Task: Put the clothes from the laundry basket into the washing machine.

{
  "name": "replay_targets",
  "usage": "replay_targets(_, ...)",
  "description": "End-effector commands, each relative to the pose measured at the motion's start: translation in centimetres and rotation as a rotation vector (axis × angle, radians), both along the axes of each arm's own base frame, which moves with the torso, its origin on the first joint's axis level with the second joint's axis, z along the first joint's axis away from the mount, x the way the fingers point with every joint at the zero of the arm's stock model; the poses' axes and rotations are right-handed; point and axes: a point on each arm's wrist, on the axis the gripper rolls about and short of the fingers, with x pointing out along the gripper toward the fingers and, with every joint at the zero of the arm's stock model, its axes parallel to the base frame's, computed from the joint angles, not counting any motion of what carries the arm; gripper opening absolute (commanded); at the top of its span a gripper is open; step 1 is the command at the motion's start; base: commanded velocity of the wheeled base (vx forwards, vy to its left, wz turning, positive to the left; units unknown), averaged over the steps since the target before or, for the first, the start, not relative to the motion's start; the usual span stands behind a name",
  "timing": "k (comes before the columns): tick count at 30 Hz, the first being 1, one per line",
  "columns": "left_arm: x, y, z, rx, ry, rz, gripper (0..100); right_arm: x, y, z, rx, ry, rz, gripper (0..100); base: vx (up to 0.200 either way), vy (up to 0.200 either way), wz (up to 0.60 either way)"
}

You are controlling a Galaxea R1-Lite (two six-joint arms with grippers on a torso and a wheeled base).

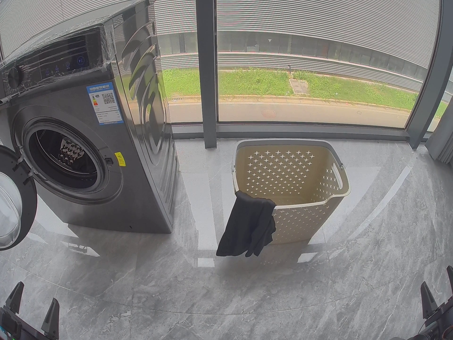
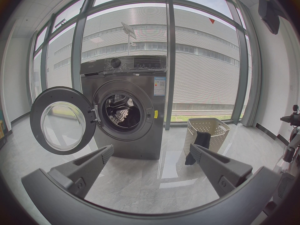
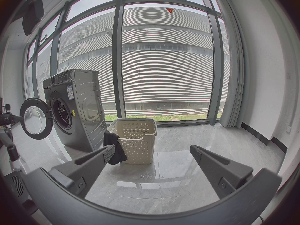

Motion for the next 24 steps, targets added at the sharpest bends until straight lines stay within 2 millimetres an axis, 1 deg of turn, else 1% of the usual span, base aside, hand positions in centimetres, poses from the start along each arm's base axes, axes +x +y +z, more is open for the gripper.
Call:
replay_targets(1,0.0,0.0,-0.48,-0.004,0.0,0.0,100,0.0,0.0,-0.44,0.0,0.0,0.0,100,0.2,0.0,0.0)
replay_targets(17,0.0,0.0,-0.48,-0.01,0.0,0.0,100,0.0,0.0,-0.44,0.0,0.0,0.0,100,0.2,0.0,0.0)
replay_targets(24,0.0,0.01,-0.48,-0.012,0.0,0.004,100,-0.02,0.0,-0.39,0.0,-0.002,0.0,100,0.0,0.0,0.0)
